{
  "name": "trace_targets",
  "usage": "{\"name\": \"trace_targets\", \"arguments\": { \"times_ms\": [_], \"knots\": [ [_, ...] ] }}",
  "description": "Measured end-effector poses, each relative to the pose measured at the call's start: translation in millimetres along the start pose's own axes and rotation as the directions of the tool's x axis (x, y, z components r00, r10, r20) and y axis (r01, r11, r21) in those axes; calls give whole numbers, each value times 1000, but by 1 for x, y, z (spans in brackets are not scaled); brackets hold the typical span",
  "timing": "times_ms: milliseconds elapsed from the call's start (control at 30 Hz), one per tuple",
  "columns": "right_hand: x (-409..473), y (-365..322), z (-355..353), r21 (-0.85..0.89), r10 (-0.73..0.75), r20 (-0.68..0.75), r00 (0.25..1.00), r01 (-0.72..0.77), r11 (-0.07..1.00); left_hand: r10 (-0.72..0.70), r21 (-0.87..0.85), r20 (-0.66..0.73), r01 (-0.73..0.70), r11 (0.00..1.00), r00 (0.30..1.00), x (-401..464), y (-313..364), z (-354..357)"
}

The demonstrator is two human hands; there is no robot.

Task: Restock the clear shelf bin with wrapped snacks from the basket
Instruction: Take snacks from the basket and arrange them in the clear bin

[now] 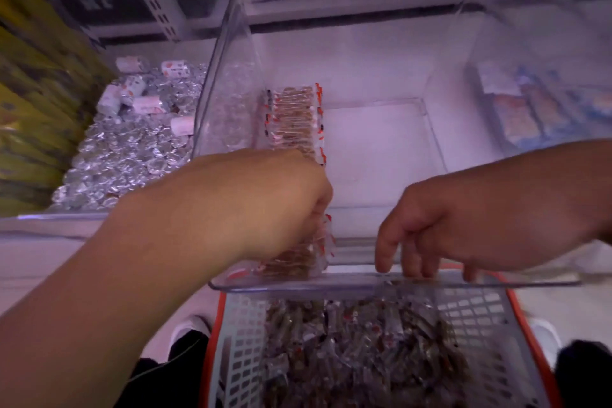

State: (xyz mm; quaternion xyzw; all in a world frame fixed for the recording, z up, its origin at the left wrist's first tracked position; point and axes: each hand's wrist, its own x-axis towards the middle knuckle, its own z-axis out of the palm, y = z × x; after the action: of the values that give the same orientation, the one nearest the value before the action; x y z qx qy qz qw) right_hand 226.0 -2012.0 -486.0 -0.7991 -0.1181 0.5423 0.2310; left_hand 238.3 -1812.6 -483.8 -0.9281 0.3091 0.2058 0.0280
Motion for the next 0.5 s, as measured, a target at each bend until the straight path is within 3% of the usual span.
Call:
{"name": "trace_targets", "arguments": {
  "times_ms": [100, 367, 433, 500],
  "knots": [
    [-8, -3, 2, -95, -9, -13, 1000, 7, 995, 5, 3, -12, -5, 1000, 1000, -3, 0, 0],
    [-20, -10, 4, 17, -64, -17, 998, 64, 998, 99, -102, -64, -105, 989, 993, -15, 8, -1],
    [-19, -12, 7, -24, -16, -98, 995, 14, 1000, 96, -66, -143, -106, 992, 985, -19, 8, -2],
    [-15, -16, 8, -46, -10, -296, 955, -4, 999, 78, -5, -279, -83, 997, 957, -22, 8, -4]
  ]
}}
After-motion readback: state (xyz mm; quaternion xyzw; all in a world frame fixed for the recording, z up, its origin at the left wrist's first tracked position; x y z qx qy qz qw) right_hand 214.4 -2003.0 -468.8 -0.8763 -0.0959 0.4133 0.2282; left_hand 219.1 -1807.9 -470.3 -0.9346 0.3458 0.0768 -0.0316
